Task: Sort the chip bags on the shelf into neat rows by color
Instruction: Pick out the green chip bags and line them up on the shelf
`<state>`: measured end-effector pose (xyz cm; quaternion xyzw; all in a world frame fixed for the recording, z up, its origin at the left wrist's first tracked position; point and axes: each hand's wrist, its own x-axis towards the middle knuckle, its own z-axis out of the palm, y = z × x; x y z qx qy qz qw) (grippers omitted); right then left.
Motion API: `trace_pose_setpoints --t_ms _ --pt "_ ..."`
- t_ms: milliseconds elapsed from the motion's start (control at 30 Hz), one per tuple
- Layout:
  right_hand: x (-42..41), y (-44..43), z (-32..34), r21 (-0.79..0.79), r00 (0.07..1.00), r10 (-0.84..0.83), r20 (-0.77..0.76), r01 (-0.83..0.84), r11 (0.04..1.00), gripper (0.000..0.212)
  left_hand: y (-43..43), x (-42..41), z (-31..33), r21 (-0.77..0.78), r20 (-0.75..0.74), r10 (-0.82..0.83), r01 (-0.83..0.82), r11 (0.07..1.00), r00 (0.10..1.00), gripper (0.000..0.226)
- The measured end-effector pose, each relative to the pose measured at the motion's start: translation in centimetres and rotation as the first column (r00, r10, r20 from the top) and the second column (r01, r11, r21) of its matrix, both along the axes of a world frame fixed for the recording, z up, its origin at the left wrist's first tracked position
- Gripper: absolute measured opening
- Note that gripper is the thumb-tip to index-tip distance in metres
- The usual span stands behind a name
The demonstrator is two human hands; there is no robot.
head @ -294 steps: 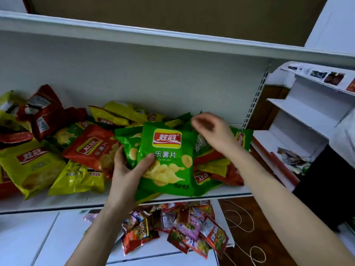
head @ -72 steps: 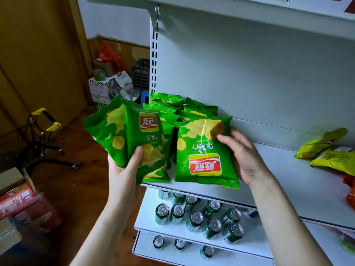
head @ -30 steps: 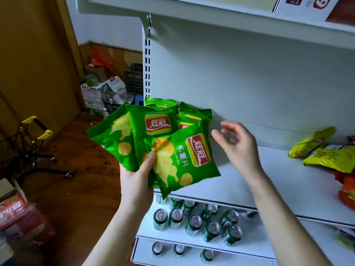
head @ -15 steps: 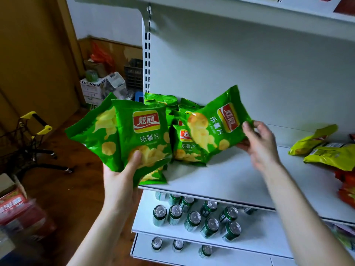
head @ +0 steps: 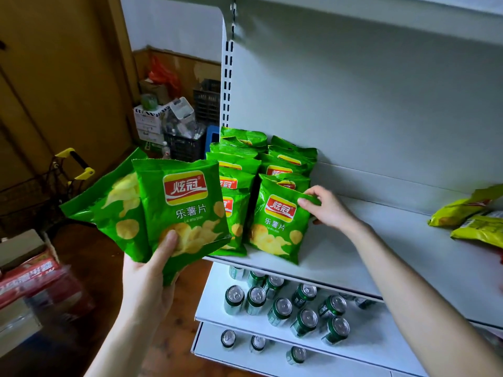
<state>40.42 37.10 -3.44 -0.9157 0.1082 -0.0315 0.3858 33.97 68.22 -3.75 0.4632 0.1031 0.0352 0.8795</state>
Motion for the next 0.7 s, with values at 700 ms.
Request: trace_pose_setpoints --t_ms 700 --pt "-2.7 4.6 -6.0 -0.681 0.905 0.284 0.318 0.010 0.732 0.061 -1.1 0.2 0.1 -0.034 -0.009 -0.099 0.099 0.994 0.995 0.026"
